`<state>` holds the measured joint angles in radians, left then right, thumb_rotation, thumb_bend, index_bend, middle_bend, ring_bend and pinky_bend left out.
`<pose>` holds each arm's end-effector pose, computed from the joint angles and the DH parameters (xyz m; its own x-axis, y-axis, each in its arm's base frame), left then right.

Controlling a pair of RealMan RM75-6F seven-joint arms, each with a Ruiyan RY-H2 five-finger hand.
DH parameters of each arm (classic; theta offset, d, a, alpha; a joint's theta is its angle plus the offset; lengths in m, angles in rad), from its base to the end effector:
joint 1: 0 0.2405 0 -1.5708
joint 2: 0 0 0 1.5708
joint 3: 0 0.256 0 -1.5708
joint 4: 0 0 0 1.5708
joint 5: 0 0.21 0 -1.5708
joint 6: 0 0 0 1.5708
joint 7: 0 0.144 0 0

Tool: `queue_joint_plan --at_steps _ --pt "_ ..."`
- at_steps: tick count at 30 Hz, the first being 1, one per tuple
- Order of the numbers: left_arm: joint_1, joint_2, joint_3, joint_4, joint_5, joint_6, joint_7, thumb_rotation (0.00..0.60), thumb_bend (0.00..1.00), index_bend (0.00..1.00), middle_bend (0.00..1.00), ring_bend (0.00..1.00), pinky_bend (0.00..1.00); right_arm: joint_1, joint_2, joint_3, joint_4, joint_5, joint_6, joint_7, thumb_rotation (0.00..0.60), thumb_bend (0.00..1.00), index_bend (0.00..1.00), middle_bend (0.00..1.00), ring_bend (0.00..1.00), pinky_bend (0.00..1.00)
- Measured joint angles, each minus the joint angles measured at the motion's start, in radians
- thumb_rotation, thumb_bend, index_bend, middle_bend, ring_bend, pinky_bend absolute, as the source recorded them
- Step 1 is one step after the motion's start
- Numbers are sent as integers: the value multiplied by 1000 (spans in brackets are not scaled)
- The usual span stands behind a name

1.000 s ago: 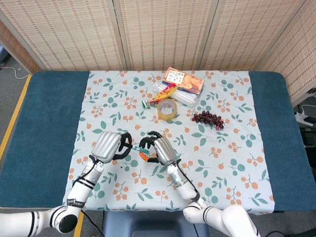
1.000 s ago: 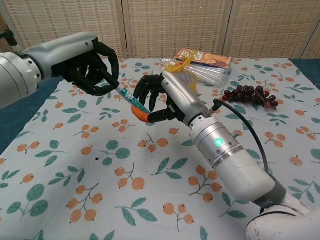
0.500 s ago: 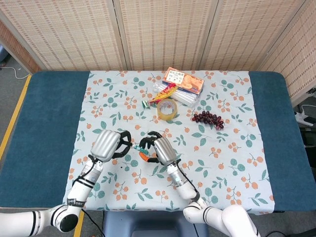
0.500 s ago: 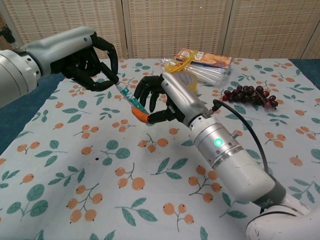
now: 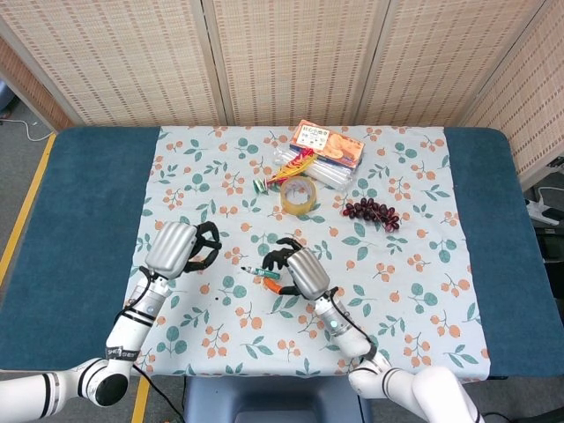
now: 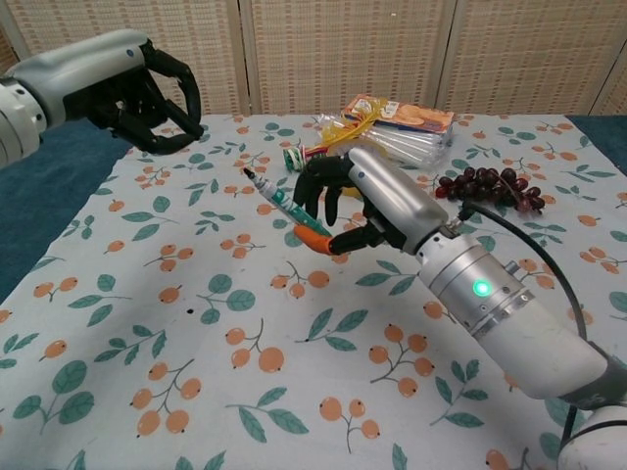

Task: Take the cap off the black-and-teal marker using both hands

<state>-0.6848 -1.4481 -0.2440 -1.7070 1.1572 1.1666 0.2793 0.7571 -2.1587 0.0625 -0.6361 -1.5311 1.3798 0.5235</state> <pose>-0.1158 0.3311 0.0415 0.2212 0.1145 0.9685 0.9204 -0.3528 -0.1684 -0.1183 -0.3175 -0.1152 -0.0789 -0.1945 0.9777 -0.8124 -0.5558 -0.1761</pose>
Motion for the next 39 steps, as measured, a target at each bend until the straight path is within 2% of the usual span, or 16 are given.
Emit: queue_joint_plan --at_steps 6,12,16,19,22,24,27,29,31,33,39 --pt "17 -14 64 81 5 -17 19 600 680 731 877 714 762 -25 112 -29 -103 -22 -33 -80 600 385 979 845 574 251" --pt "36 -72 124 197 17 -44 28 600 639 689 801 713 761 -40 216 -60 -220 -23 -141 -188 600 385 979 845 574 251" --pt "42 -117 144 250 41 -60 18 600 568 617 730 713 761 -41 261 -70 -278 -17 -204 -272 600 382 968 845 566 251" --pt "46 -135 151 262 64 -63 -7 600 499 545 668 713 761 -40 293 -72 -326 -9 -248 -337 600 380 915 835 548 251" --pt "50 -149 163 274 82 -77 -32 600 453 415 566 708 760 -40 320 -72 -372 6 -292 -380 600 380 723 698 480 250" --pt "51 -159 173 286 97 -86 -38 600 443 303 496 704 760 -40 339 -71 -404 17 -323 -395 600 379 494 540 393 244" --pt "51 -177 175 307 114 -87 -42 600 417 110 380 697 760 -40 367 -68 -451 35 -357 -426 600 379 177 363 282 220" --pt "51 -183 172 311 118 -91 -54 600 406 57 323 697 760 -40 385 -61 -482 47 -370 -453 600 380 63 305 241 212" --pt "50 -183 168 311 121 -96 -57 600 397 18 255 694 760 -41 400 -53 -508 57 -376 -477 600 379 10 267 217 210" --pt "50 -180 165 307 121 -100 -58 600 397 4 215 693 760 -43 419 -45 -540 69 -384 -501 600 365 0 240 199 206" --pt "52 -161 158 281 104 -127 -70 600 387 0 172 690 758 -43 491 -31 -660 118 -441 -552 600 289 0 151 131 183"
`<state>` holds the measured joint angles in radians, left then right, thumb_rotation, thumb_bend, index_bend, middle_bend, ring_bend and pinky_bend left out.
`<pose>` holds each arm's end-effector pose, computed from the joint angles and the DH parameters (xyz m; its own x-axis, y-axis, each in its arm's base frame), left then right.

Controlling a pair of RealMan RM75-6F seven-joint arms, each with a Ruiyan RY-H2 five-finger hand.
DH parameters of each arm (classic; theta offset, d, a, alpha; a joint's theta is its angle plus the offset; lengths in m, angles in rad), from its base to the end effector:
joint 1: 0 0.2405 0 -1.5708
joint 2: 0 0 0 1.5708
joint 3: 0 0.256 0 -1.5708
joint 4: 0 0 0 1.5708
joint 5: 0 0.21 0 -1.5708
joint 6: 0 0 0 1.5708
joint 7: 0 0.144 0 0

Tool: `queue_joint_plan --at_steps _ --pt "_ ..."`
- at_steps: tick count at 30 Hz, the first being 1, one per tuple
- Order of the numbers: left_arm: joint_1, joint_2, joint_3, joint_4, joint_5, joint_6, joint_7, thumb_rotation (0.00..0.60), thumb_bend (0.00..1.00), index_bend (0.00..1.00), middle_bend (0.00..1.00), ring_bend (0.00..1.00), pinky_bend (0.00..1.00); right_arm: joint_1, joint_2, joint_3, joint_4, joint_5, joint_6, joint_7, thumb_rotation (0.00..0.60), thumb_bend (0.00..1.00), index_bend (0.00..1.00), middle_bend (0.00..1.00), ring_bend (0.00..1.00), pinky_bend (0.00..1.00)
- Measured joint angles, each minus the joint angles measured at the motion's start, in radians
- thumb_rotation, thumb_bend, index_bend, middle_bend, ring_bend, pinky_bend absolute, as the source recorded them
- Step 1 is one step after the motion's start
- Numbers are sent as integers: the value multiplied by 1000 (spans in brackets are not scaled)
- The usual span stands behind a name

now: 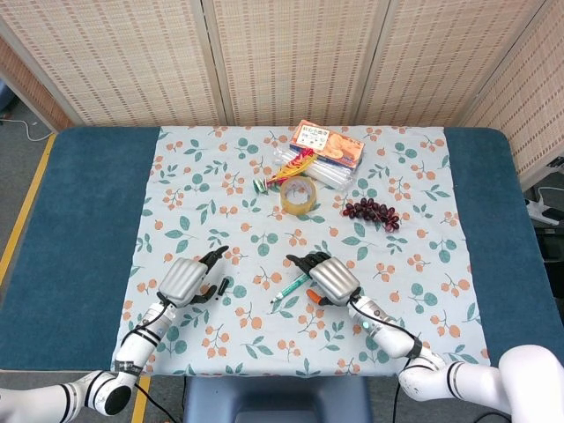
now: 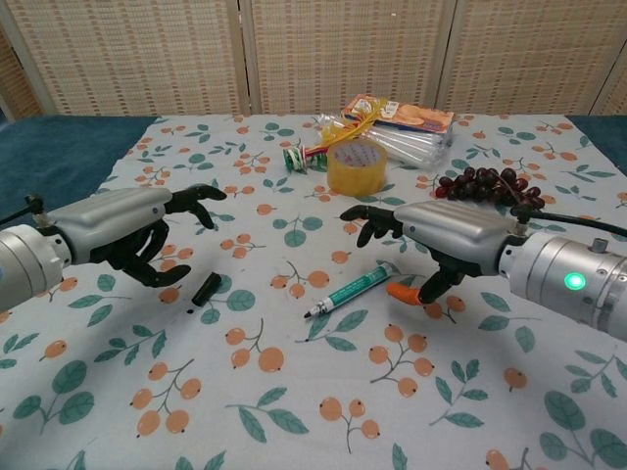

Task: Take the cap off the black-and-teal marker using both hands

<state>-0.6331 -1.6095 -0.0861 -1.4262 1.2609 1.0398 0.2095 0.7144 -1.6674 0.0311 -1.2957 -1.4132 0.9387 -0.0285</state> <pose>-0.1774 0.3056 -0.0356 0.3815 0.2930 0.8767 0.8895 -0.3744 -0.2620 -0.1651 -0.3065 -0.0677 0.4276 -0.3741 0.8229 -0.8303 -0.5225 0.1939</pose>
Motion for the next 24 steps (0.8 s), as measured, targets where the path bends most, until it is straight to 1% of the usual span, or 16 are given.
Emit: queue_joint_plan --at_steps 2,3,4,6,7,8,9,10,12,14,16,17,19,20,23,24 --pt "2 12 -4 -17 3 2 -9 600 387 0 162 665 750 -2 34 3 -50 11 -8 -27 600 273 0 130 111 169" --pt "3 19 -5 -26 5 5 -14 600 386 0 154 630 743 -4 51 5 -71 15 -8 -40 600 261 0 114 96 153" --pt "5 27 -7 -36 8 7 -19 600 385 0 145 589 735 -7 68 6 -93 18 -5 -52 600 243 0 87 65 120" --pt "12 53 -9 -69 21 18 -38 600 386 0 125 472 694 -19 112 7 -150 27 8 -73 600 209 0 31 14 39" --pt "17 69 -7 -87 31 27 -48 600 385 0 105 372 640 -27 134 6 -179 31 15 -80 600 198 0 10 0 9" --pt "26 95 -3 -111 48 41 -60 600 385 0 78 280 581 -39 167 3 -223 37 27 -91 600 193 0 0 0 0" --pt "35 118 4 -128 62 52 -66 600 384 0 55 221 538 -51 196 -1 -261 40 40 -101 600 193 0 0 0 0" --pt "46 143 13 -145 74 63 -70 600 384 0 21 132 460 -65 228 -6 -302 42 57 -115 600 192 0 0 0 0" --pt "81 213 48 -185 103 96 -73 600 384 0 0 52 370 -113 314 -29 -403 38 121 -168 600 191 0 0 0 0" --pt "133 281 91 -213 136 149 -73 600 385 0 0 16 295 -176 395 -62 -487 25 215 -246 600 190 0 0 0 0" --pt "183 314 126 -218 168 209 -74 600 386 0 0 3 246 -242 439 -93 -530 9 315 -318 600 188 0 0 0 0" --pt "219 322 148 -212 192 255 -76 600 386 0 0 0 229 -291 457 -115 -548 -5 389 -363 600 188 0 0 0 0" --pt "276 321 178 -185 225 326 -78 600 388 0 0 0 179 -373 477 -147 -569 -27 502 -426 600 186 0 0 0 0" --pt "314 319 196 -161 244 369 -74 600 389 0 0 0 159 -431 489 -168 -582 -42 573 -463 600 185 0 0 0 0" --pt "373 311 222 -112 308 444 -62 600 390 0 0 0 145 -543 526 -205 -609 -106 692 -554 600 185 0 0 0 0" --pt "381 308 227 -101 327 461 -60 600 389 0 0 0 145 -561 535 -211 -616 -128 709 -576 600 184 0 0 0 0"
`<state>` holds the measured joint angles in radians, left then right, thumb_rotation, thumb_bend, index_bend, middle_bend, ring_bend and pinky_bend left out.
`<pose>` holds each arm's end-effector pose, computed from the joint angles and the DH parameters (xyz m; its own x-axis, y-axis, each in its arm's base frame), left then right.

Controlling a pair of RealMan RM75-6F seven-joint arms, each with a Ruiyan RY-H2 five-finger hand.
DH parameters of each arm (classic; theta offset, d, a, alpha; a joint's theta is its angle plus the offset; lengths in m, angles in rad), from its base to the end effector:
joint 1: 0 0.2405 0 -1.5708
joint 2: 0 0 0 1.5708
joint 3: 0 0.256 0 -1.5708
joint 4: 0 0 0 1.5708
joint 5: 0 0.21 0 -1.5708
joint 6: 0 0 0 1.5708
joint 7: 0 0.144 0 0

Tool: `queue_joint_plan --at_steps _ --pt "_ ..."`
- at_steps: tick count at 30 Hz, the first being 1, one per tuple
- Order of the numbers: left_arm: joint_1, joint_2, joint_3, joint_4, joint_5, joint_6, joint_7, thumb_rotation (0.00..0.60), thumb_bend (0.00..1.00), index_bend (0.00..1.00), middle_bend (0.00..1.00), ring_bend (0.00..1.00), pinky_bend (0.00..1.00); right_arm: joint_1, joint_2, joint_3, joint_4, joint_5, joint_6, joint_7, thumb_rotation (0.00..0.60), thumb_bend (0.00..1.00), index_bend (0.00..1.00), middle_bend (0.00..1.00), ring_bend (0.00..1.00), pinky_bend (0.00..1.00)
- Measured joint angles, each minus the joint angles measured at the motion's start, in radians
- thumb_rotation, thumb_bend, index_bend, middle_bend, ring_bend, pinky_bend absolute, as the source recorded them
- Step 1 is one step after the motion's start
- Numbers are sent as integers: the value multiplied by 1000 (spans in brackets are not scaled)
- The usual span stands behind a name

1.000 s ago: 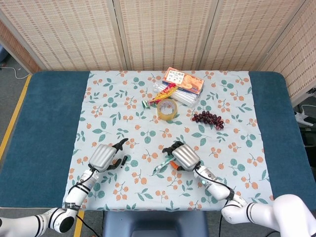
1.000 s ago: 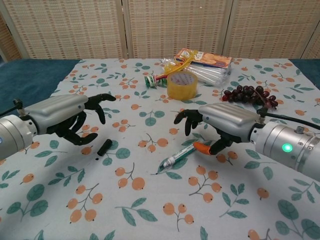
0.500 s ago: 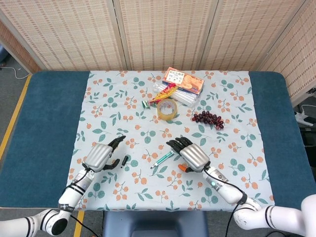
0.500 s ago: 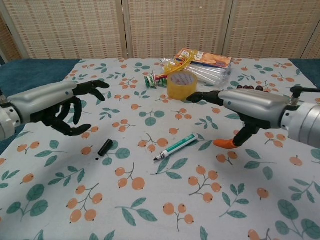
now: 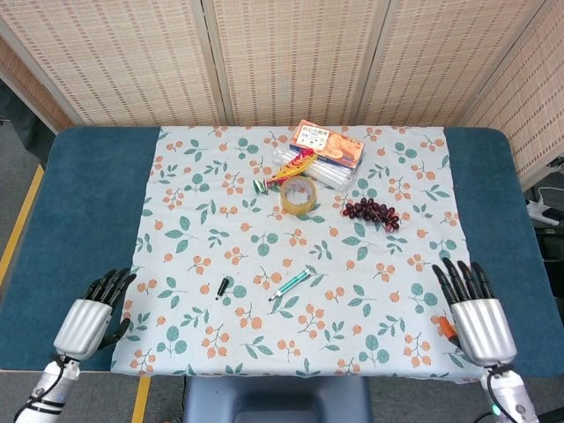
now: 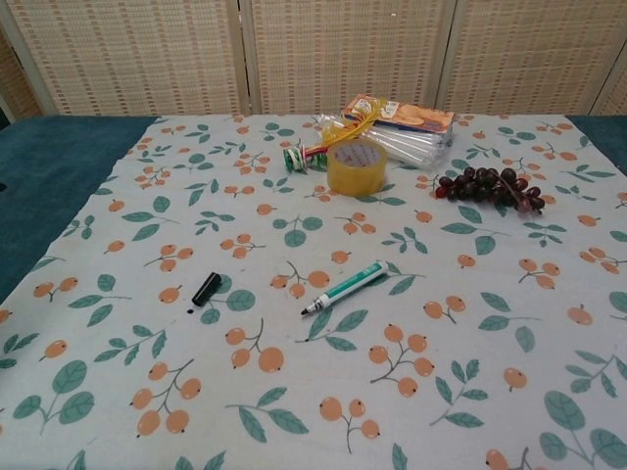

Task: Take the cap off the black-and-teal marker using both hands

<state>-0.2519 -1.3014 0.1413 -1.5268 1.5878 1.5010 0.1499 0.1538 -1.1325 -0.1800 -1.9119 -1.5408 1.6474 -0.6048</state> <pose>-0.2794 0.1867 0.0812 0.4790 0.0870 0.8735 0.8542 -0.2756 -0.4409 -0.2454 -0.1467 0.1310 0.6559 -0.0272 0.7543 -0.7528 -0.0959 0.6512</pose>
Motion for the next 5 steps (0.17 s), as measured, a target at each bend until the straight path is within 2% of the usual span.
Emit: queue_joint_plan --at_steps 2,5 --pt "17 -6 9 27 27 18 7 600 389 0 0 0 145 -21 18 -7 -15 -32 16 -25 600 184 0 0 0 0" --pt "33 -10 4 40 31 20 20 600 389 0 0 0 145 -46 51 -5 -35 -19 23 -13 600 183 0 0 0 0"
